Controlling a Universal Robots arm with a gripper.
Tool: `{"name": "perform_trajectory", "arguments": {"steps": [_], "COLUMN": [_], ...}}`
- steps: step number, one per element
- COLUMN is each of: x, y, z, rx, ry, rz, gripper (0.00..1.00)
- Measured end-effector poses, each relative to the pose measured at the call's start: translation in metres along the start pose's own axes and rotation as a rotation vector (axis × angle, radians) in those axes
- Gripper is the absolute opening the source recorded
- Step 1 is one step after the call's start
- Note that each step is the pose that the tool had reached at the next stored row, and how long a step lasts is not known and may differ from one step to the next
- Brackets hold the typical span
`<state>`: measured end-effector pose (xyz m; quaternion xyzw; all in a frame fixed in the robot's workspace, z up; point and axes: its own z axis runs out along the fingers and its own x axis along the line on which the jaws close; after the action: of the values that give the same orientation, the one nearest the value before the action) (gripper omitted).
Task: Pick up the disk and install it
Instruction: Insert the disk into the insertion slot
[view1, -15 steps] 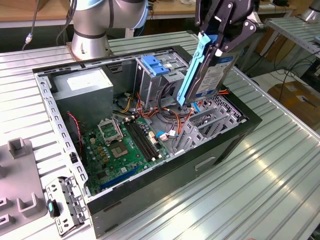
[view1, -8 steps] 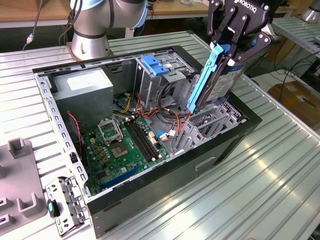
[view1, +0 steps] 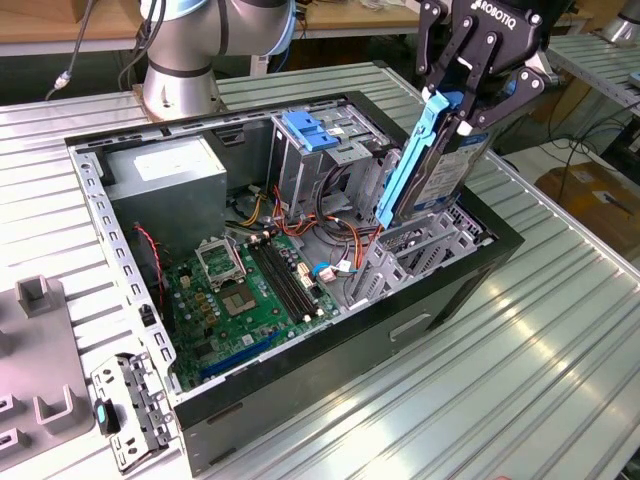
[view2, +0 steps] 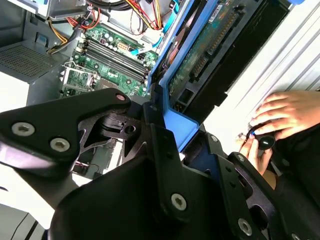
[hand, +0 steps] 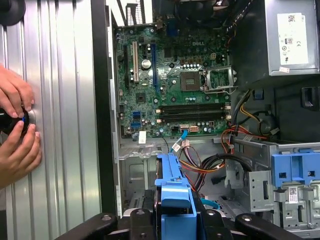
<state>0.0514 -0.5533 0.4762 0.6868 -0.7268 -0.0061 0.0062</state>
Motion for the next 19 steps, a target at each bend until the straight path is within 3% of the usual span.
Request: {"name": "perform_trajectory", "arguments": {"steps": [7,14,19], "x": [0.0036,0.0035,0.0036], "y": [-0.0003,-0.0081,-0.0082], "z": [0.0020,0.0042,0.0094], "rx": [0.0000,0.0000,-0.0001], "ry": [0.0001,0.0002,0.0006], "rz": [0.000,0.000,-0.020], "gripper": [0.37,0.37,0.37]}}
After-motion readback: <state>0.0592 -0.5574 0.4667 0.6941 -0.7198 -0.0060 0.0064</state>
